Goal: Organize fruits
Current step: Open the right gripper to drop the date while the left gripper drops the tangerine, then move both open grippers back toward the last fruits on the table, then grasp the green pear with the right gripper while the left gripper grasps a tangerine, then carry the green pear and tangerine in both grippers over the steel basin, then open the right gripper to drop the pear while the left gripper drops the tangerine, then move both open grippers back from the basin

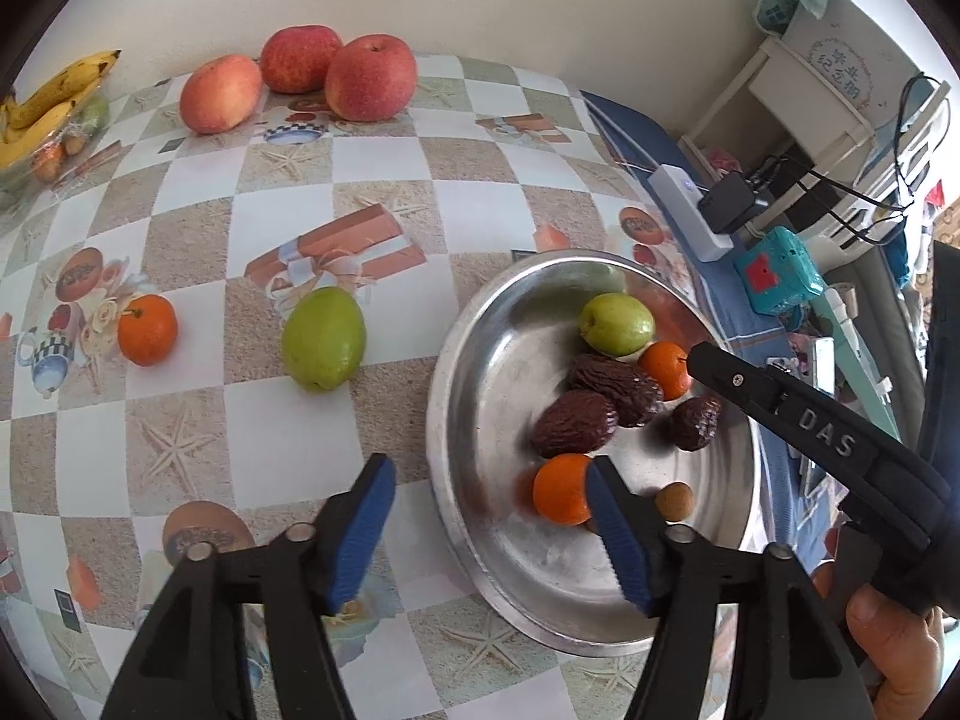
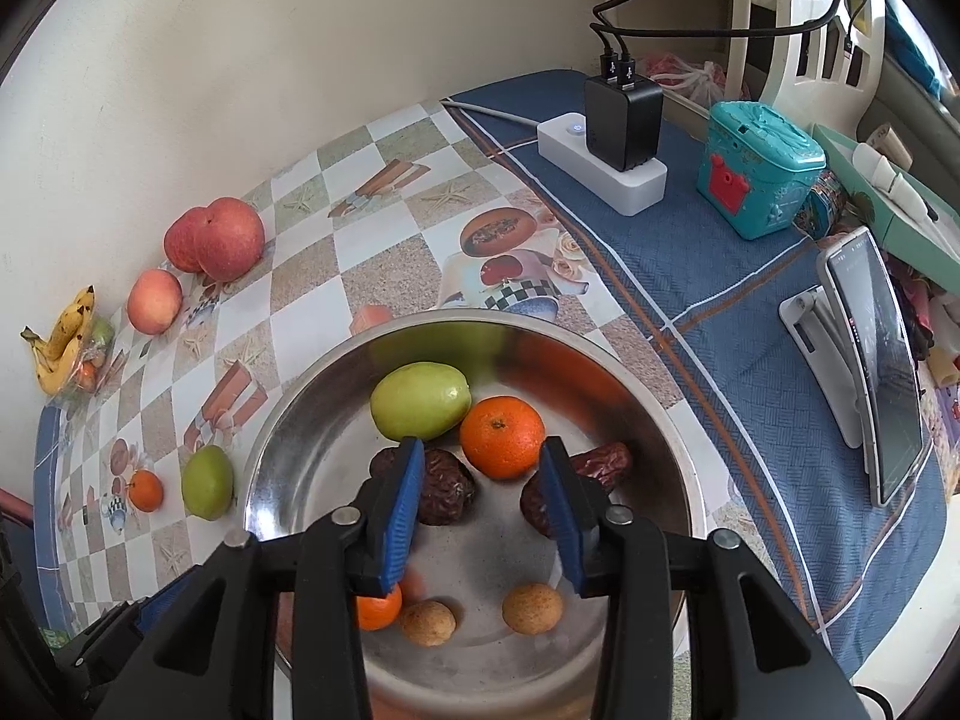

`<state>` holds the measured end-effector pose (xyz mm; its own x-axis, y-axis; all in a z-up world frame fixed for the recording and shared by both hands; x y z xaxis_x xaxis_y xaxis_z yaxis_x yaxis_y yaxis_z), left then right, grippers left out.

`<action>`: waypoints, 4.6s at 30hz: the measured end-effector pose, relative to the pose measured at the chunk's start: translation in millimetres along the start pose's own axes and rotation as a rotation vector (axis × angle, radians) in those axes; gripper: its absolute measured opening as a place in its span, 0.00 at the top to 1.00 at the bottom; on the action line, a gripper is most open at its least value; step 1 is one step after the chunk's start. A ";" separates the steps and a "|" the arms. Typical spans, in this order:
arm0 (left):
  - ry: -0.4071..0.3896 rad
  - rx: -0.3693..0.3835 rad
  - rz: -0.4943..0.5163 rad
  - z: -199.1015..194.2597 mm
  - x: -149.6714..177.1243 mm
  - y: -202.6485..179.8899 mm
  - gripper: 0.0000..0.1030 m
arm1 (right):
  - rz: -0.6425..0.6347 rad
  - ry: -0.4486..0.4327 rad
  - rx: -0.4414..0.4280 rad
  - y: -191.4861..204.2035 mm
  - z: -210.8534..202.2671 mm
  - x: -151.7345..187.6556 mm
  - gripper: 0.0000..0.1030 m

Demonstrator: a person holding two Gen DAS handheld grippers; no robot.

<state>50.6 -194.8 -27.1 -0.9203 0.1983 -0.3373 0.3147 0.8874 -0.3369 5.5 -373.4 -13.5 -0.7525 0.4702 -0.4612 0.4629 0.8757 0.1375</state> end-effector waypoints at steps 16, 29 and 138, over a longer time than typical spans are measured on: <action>-0.148 -0.308 -0.160 -23.4 -23.0 85.0 0.00 | -0.096 -0.017 -0.049 29.2 9.1 6.2 0.07; -0.186 -0.180 -0.400 -38.6 -48.7 163.1 0.01 | -0.296 -0.059 -0.268 139.2 5.8 -0.3 0.07; -0.147 -0.562 -0.201 -52.6 19.1 126.5 0.00 | -0.255 -0.006 -0.083 73.8 -1.6 52.4 0.08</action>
<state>60.6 -56.8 -29.9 -0.8945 -0.0198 -0.4466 -0.0694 0.9931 0.0948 -0.5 -284.0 -26.1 -0.8368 0.2324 -0.4957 0.2181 0.9720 0.0876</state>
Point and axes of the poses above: each gripper's, at about its wrist camera, not at the fingertips, and z roughly the way its jaws point, y to its left, x to its underside, the point moved 2 cm from there along z, roughly the way its jaws point, and after that the axes turned 4 degrees about -z, right-handed, at the moved point
